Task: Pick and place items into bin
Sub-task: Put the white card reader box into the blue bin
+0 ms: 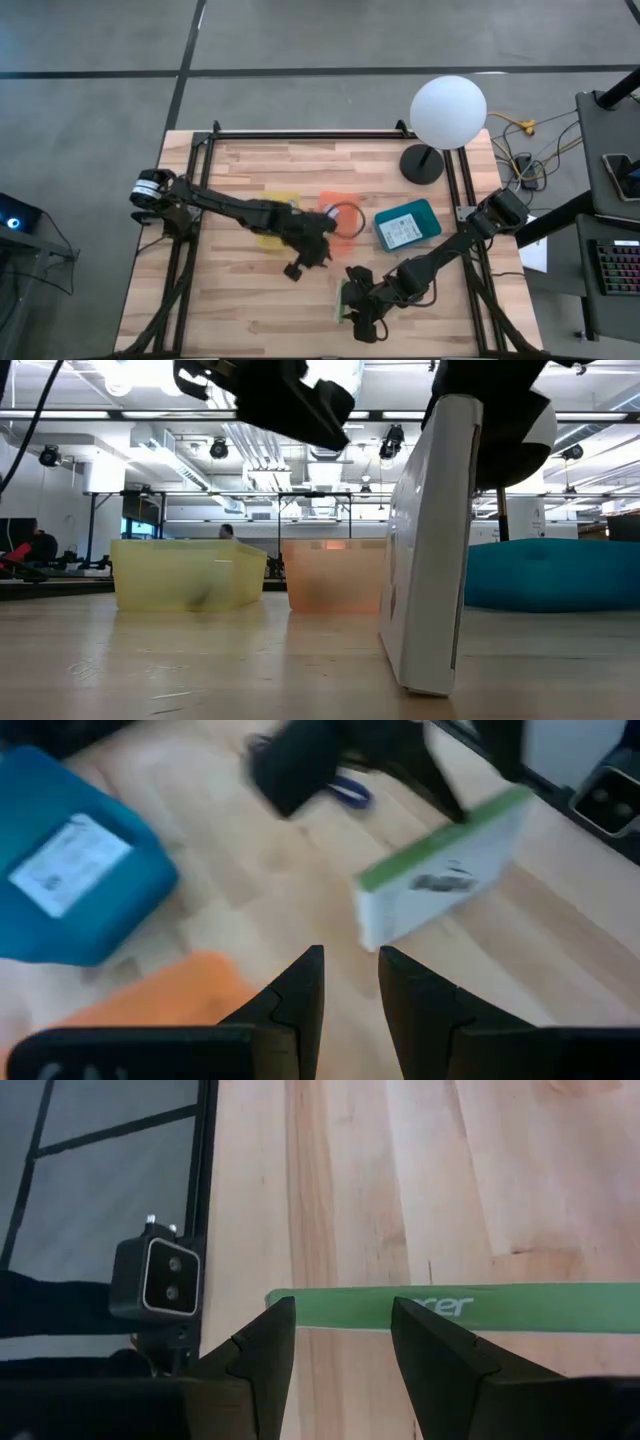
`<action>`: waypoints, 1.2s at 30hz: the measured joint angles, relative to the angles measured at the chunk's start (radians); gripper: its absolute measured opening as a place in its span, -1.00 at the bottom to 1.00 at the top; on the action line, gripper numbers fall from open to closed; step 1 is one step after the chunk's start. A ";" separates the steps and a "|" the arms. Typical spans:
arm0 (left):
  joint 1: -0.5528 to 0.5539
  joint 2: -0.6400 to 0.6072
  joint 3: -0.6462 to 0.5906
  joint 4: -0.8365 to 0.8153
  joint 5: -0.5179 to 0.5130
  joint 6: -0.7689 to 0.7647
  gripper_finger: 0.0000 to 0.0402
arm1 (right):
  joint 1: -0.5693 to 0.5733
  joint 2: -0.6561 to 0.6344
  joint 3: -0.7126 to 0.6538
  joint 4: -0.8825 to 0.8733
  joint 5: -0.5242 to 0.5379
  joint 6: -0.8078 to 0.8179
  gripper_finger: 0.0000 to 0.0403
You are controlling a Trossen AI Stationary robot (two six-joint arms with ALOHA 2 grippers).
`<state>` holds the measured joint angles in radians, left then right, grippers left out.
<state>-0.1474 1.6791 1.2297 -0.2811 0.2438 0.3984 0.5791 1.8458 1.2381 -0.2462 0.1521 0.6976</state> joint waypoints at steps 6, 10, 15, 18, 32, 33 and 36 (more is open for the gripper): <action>0.129 0.005 0.000 0.073 0.272 0.037 -0.59 | -0.022 0.000 0.000 0.046 0.004 0.004 -0.23; 0.212 0.005 0.000 0.091 0.475 0.037 -0.59 | -0.035 0.000 0.000 0.071 0.005 0.000 -0.23; 0.251 0.048 0.000 0.087 0.587 0.058 -0.59 | -0.037 0.004 0.000 0.070 0.004 -0.002 -0.23; 0.251 0.113 0.000 0.032 0.570 0.111 -0.59 | -0.036 0.004 0.000 0.056 0.004 -0.001 -0.23; -0.099 -0.055 -0.047 -0.140 -0.205 -0.219 -0.98 | -0.032 0.036 -0.009 -0.035 0.005 0.080 -0.23; -0.104 -0.062 -0.042 -0.142 -0.255 -0.226 -0.96 | -0.032 0.036 -0.009 -0.033 0.005 0.072 -0.23; -0.096 -0.089 -0.038 -0.157 -0.310 -0.314 -0.90 | -0.032 0.036 -0.008 -0.035 0.005 0.058 -0.23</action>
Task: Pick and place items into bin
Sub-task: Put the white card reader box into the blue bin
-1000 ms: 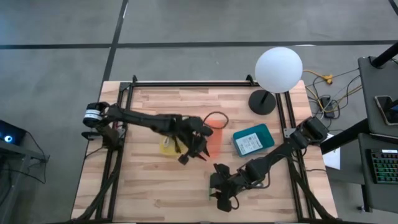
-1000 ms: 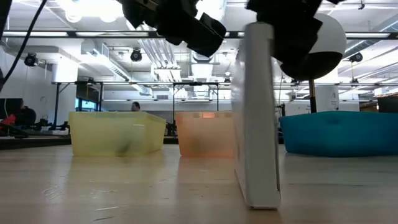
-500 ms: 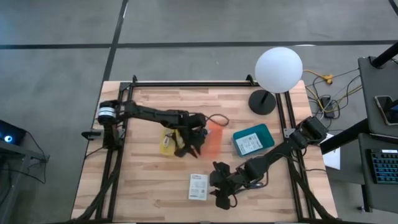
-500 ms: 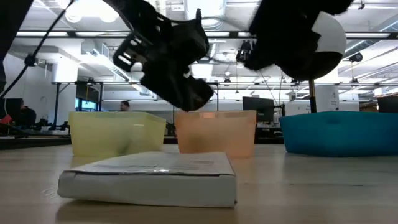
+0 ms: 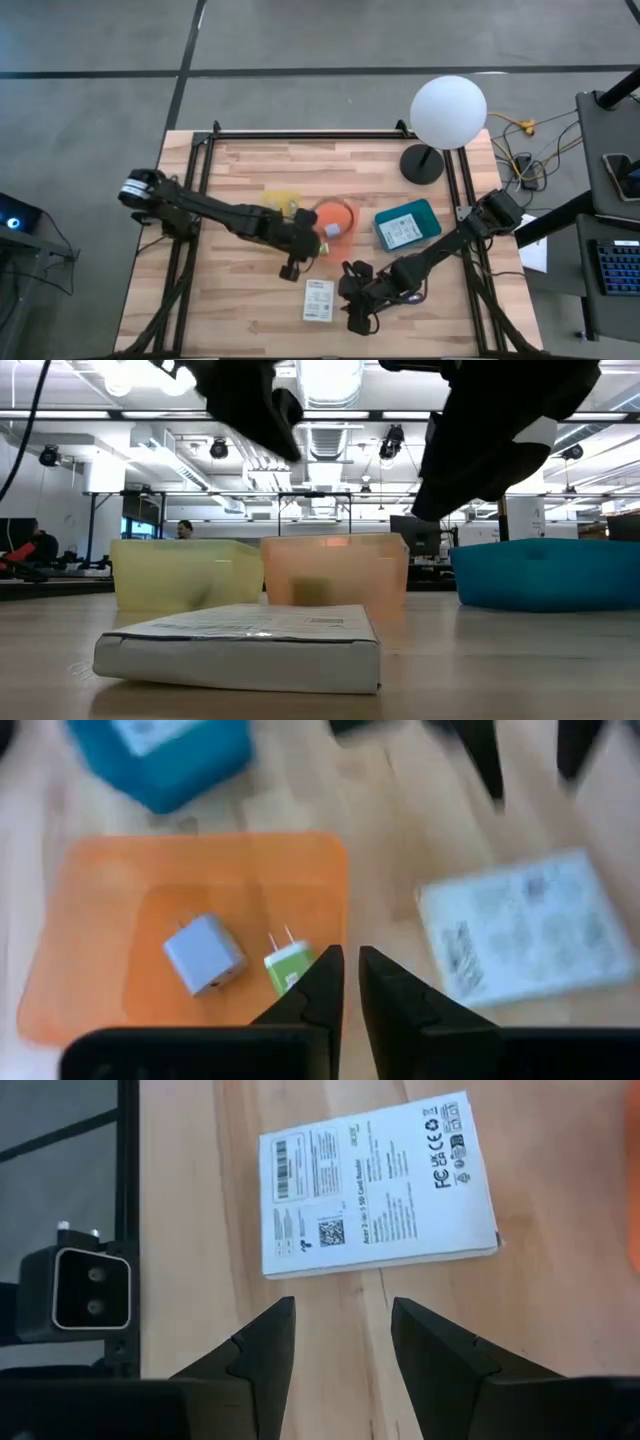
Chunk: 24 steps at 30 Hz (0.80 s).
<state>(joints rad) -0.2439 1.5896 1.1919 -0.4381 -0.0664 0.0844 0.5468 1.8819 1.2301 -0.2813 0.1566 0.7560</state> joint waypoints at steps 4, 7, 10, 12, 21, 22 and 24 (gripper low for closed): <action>-0.036 -0.036 -0.049 0.008 0.017 -0.222 -0.87 | 0.017 -0.006 0.001 0.004 0.003 0.008 -0.23; -0.120 -0.016 -0.115 0.058 0.035 -0.483 -0.87 | 0.033 -0.001 -0.002 0.000 0.005 0.020 -0.23; -0.213 -0.014 -0.165 0.191 -0.052 -0.805 -0.87 | 0.037 0.009 -0.004 0.006 -0.015 0.073 -0.23; -0.264 0.015 -0.182 0.250 -0.161 -0.949 -0.87 | 0.035 0.028 -0.004 0.023 -0.016 0.116 -0.23; -0.316 0.209 -0.125 0.263 -0.231 -1.094 -0.87 | 0.036 0.185 0.080 0.120 -0.053 0.102 -0.27; -0.319 0.226 -0.119 0.259 -0.225 -1.107 -0.87 | 0.036 0.190 0.092 0.119 -0.052 0.082 -0.28; -0.331 0.249 -0.100 0.238 -0.220 -1.145 -0.87 | 0.035 0.192 0.113 0.093 -0.046 0.038 -0.30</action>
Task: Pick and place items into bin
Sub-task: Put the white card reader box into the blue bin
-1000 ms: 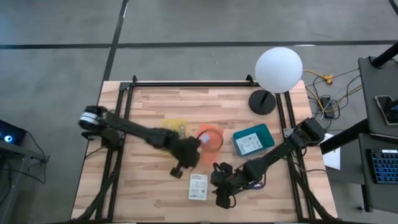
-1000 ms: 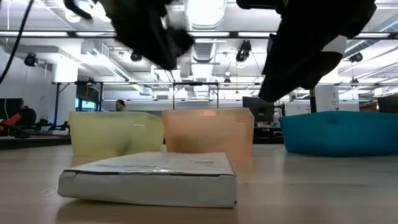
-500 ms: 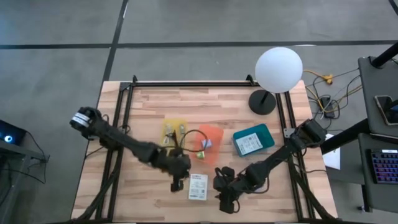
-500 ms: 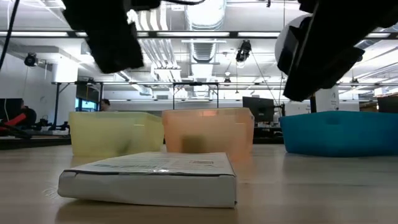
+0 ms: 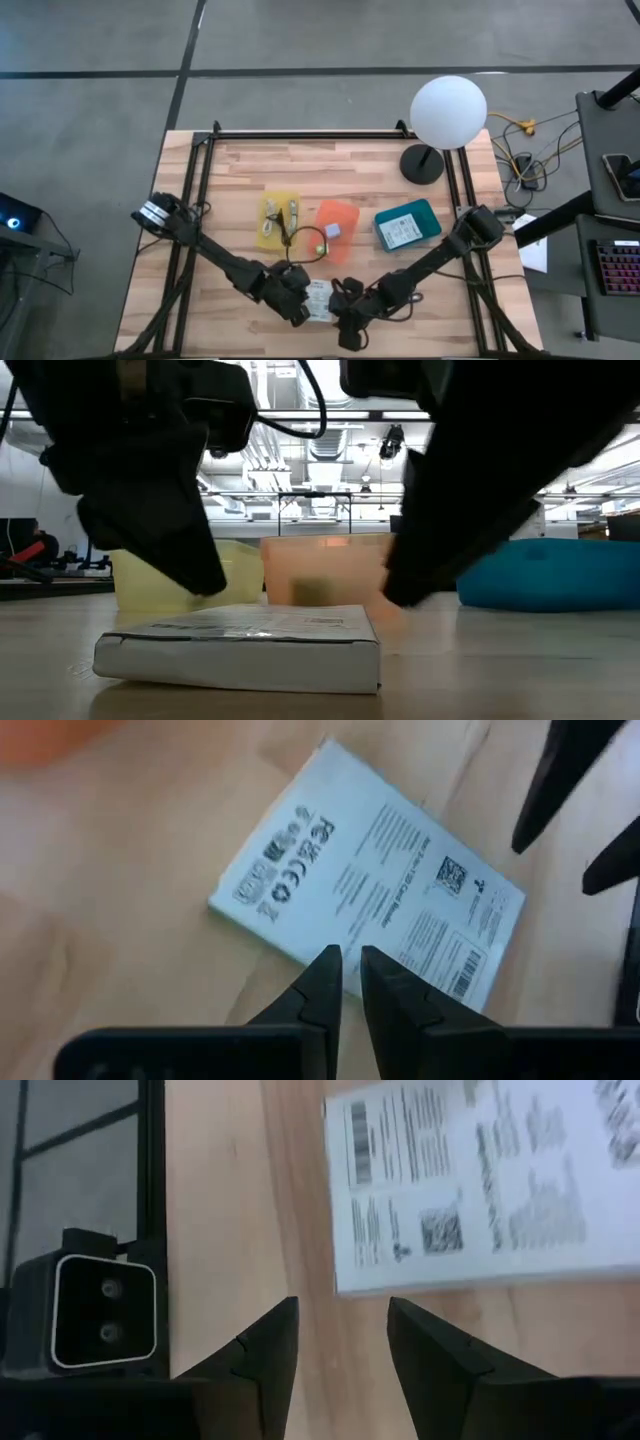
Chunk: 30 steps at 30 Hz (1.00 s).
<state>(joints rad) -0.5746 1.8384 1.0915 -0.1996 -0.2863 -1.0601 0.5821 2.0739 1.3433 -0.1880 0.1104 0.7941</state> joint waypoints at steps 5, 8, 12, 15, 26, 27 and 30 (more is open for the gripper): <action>-0.039 0.029 0.008 -0.025 -0.006 -0.035 -0.87 | -0.006 0.002 0.010 -0.043 0.046 -0.078 -0.34; -0.053 0.042 0.007 -0.021 -0.001 -0.059 -0.87 | -0.009 0.003 0.010 -0.117 0.047 -0.089 -0.34; -0.064 0.042 0.008 -0.022 -0.022 -0.060 -0.87 | -0.010 0.004 0.001 -0.155 0.047 -0.091 -0.30; -0.064 0.042 0.000 -0.021 -0.029 -0.060 -0.87 | -0.014 0.008 0.000 -0.120 0.046 -0.092 -0.27; -0.053 0.046 -0.014 -0.021 -0.046 -0.059 -0.87 | -0.057 0.066 0.054 -0.039 0.046 -0.099 -0.24; -0.053 0.046 -0.014 -0.019 -0.048 -0.059 -0.87 | -0.061 0.066 0.062 -0.038 0.046 -0.103 -0.24; -0.053 0.046 -0.014 -0.010 -0.057 -0.059 -0.87 | -0.074 0.065 0.094 -0.039 0.046 -0.121 -0.24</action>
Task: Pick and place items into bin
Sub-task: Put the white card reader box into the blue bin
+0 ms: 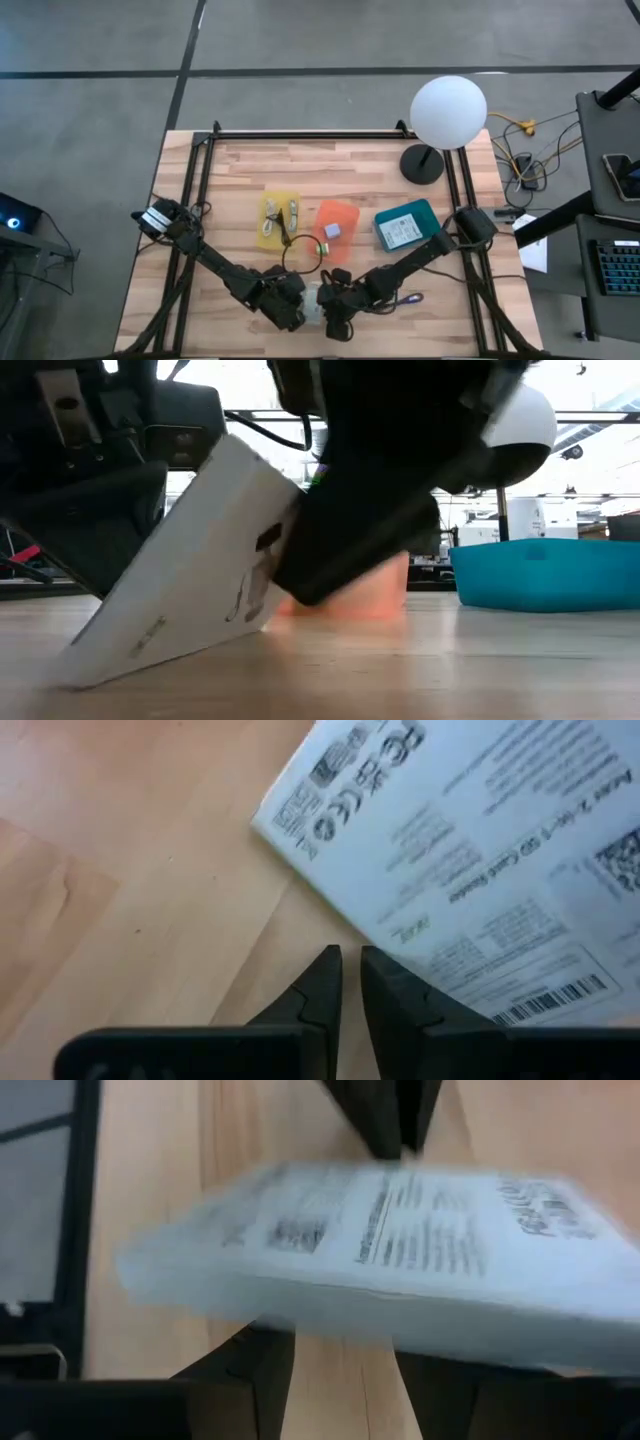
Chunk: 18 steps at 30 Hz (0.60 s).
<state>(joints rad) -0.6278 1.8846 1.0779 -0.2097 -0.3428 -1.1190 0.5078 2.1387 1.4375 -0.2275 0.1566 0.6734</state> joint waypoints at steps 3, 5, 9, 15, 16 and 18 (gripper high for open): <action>0.000 0.000 0.000 0.017 -0.003 0.002 -0.87 | -0.008 0.000 0.030 0.000 0.005 -0.018 -0.23; 0.000 0.000 0.002 0.020 -0.004 0.008 -0.87 | -0.010 -0.001 0.042 0.003 0.028 -0.041 -0.23; 0.000 0.000 0.003 0.026 -0.008 0.010 -0.87 | -0.019 -0.002 0.046 0.001 0.045 -0.046 -0.24; -0.002 -0.011 0.028 0.043 -0.062 0.078 -0.87 | -0.020 0.002 0.045 -0.001 0.043 -0.037 -0.22; -0.002 -0.011 0.036 0.040 -0.061 0.095 -0.87 | -0.020 0.002 0.044 -0.002 0.038 -0.037 -0.22; -0.002 -0.011 0.052 0.036 -0.058 0.130 -0.87 | -0.019 0.002 0.044 -0.002 0.025 -0.037 -0.23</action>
<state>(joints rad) -0.6296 1.8732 1.1298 -0.1738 -0.4011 -0.9893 0.4892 2.1403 1.4815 -0.2292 0.1814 0.6363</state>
